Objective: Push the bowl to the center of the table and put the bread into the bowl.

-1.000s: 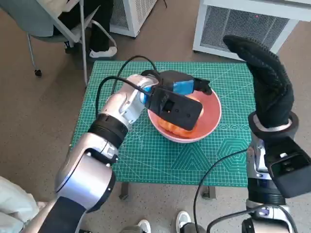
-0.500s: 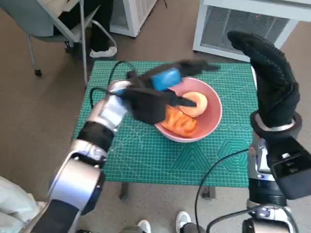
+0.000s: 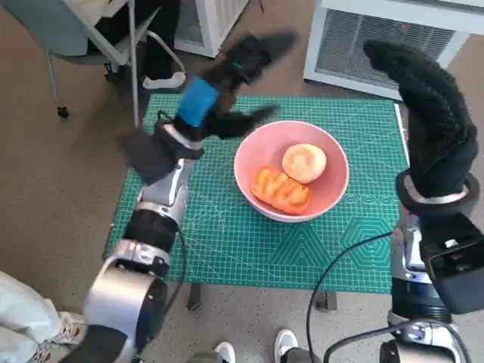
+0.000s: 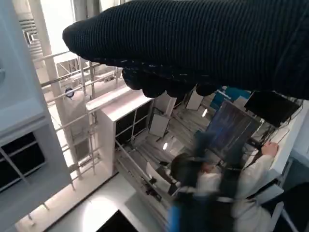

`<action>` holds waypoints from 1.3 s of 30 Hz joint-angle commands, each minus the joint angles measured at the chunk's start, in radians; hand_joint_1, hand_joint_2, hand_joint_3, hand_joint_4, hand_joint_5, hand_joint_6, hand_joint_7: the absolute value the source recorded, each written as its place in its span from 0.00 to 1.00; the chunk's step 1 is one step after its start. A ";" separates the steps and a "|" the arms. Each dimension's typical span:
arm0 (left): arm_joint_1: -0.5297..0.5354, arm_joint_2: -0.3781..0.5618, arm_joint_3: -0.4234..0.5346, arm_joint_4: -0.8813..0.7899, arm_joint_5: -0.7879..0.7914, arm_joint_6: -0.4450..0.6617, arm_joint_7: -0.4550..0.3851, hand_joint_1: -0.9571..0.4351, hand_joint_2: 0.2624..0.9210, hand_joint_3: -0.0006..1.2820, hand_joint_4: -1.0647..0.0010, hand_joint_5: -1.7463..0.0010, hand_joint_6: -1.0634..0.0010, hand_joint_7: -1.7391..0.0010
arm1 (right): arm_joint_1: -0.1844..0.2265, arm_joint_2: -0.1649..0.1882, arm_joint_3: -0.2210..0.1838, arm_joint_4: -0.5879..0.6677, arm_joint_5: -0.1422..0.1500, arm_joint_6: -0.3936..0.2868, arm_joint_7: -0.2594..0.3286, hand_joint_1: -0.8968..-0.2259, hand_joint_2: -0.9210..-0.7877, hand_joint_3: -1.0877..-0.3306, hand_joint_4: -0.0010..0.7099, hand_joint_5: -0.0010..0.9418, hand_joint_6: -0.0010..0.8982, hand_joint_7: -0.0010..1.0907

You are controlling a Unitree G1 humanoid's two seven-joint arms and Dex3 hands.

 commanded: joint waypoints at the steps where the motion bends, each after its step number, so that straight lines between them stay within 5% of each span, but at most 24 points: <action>1: 0.074 -0.040 0.011 -0.142 -0.058 0.045 0.002 0.32 1.00 0.29 0.64 0.94 0.79 0.63 | -0.013 -0.003 -0.002 0.000 -0.023 0.019 -0.021 0.49 0.00 0.40 0.41 0.00 0.01 0.54; 10: 0.175 -0.058 -0.011 -0.338 -0.054 0.093 0.047 0.32 1.00 0.32 0.71 0.96 0.91 0.56 | -0.044 0.004 0.007 0.030 -0.015 0.031 -0.026 0.47 0.00 0.43 0.40 0.00 0.02 0.54; 39: 0.264 -0.051 -0.050 -0.486 -0.028 0.134 0.093 0.29 1.00 0.31 0.75 0.97 0.93 0.58 | -0.054 0.007 0.029 0.033 0.014 0.066 -0.008 0.49 0.00 0.44 0.40 0.00 0.02 0.54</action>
